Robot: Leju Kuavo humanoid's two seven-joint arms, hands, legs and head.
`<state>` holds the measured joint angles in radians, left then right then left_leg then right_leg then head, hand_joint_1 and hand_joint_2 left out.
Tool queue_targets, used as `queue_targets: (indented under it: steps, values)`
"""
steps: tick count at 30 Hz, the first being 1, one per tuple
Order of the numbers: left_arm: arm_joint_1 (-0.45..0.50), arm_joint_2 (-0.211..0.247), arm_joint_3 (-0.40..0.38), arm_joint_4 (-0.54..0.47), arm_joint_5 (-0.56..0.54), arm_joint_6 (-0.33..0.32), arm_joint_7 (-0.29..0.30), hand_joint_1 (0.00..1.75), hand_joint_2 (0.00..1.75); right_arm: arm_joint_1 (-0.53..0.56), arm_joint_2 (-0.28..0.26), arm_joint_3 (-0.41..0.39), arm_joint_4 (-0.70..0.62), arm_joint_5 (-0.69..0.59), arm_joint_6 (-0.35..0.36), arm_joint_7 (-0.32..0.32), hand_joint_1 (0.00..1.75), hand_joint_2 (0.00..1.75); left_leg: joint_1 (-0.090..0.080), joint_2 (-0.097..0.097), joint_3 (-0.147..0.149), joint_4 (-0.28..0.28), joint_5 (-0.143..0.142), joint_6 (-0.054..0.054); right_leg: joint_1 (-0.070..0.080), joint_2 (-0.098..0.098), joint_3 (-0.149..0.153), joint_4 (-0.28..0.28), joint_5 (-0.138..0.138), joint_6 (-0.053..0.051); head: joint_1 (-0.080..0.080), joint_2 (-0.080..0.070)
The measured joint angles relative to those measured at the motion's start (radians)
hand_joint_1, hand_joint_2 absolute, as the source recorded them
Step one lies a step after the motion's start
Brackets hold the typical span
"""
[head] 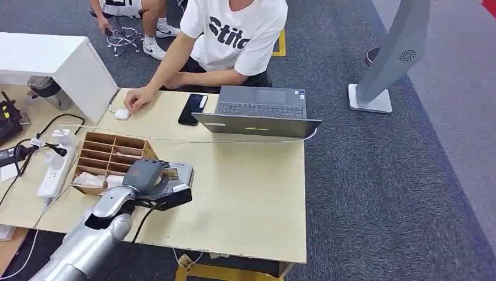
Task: Pass the card to the sensor for recognition and then transmit it.
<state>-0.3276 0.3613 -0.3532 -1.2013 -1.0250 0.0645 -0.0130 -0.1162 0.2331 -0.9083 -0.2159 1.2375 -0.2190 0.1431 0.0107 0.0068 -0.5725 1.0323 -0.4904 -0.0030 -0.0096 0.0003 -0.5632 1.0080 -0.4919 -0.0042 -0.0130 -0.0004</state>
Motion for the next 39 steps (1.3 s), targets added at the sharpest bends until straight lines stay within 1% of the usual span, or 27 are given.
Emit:
queue_targets:
  steps: [10,17,20,25,28,31,36,39]
  values:
    - [0.019,-0.003,-0.002,0.004,0.006,0.017,-0.008,1.75,1.75,-0.001,0.000,0.011,0.000,0.006,0.004,0.003,0.00,1.75,0.000,0.000,0.000,0.000,0.000,0.000,0.000,0.000,0.000,0.000,0.000,0.000,0.000,0.000]
    - [0.031,0.005,-0.002,0.004,0.012,0.019,-0.008,1.75,1.75,-0.003,0.000,0.013,0.000,0.006,0.008,0.004,0.00,1.75,0.000,-0.001,0.001,0.000,0.000,0.000,0.000,-0.001,0.001,0.000,0.000,0.000,0.000,0.000]
    - [0.035,0.010,0.000,0.003,0.031,0.039,-0.017,1.75,1.75,-0.003,0.000,0.014,0.000,0.005,0.008,0.003,0.00,1.75,0.000,-0.001,0.001,0.000,0.000,0.000,0.000,-0.001,0.001,0.000,0.000,0.000,0.000,0.000]
    - [0.054,0.011,0.048,-0.056,0.079,0.067,-0.030,1.75,1.75,-0.002,0.000,0.014,0.000,-0.002,0.008,0.000,0.00,1.75,0.000,-0.001,0.000,0.000,0.001,0.000,0.000,-0.001,0.001,0.000,0.000,0.000,0.000,0.000]
    - [0.052,0.013,0.086,-0.103,0.097,0.093,-0.043,1.75,1.75,-0.002,0.000,0.014,0.000,-0.003,0.006,-0.003,0.00,1.75,0.000,-0.001,0.000,0.000,0.001,-0.001,0.000,-0.001,0.001,0.000,0.000,0.000,0.000,0.000]
    - [0.044,0.013,0.132,-0.153,0.114,0.134,-0.062,1.75,1.75,-0.002,0.000,0.014,0.000,-0.003,0.003,-0.003,0.00,1.75,0.000,-0.001,0.000,0.000,0.001,-0.001,0.000,-0.001,0.000,0.000,0.000,0.000,0.000,0.000]
    - [-0.001,0.013,0.193,-0.211,0.126,0.179,-0.085,1.75,1.75,-0.002,0.000,0.015,0.000,0.000,0.001,-0.001,0.00,1.75,0.000,-0.001,0.000,0.000,0.001,-0.001,0.000,-0.001,0.000,0.001,0.000,0.000,0.000,0.000]
    - [-0.053,0.018,0.218,-0.233,0.118,0.185,-0.085,1.75,1.75,-0.003,0.000,0.019,0.000,0.000,-0.001,0.000,0.00,1.75,0.000,-0.001,0.000,0.000,0.002,0.000,0.000,-0.001,0.000,0.001,0.001,-0.001,0.000,0.000]
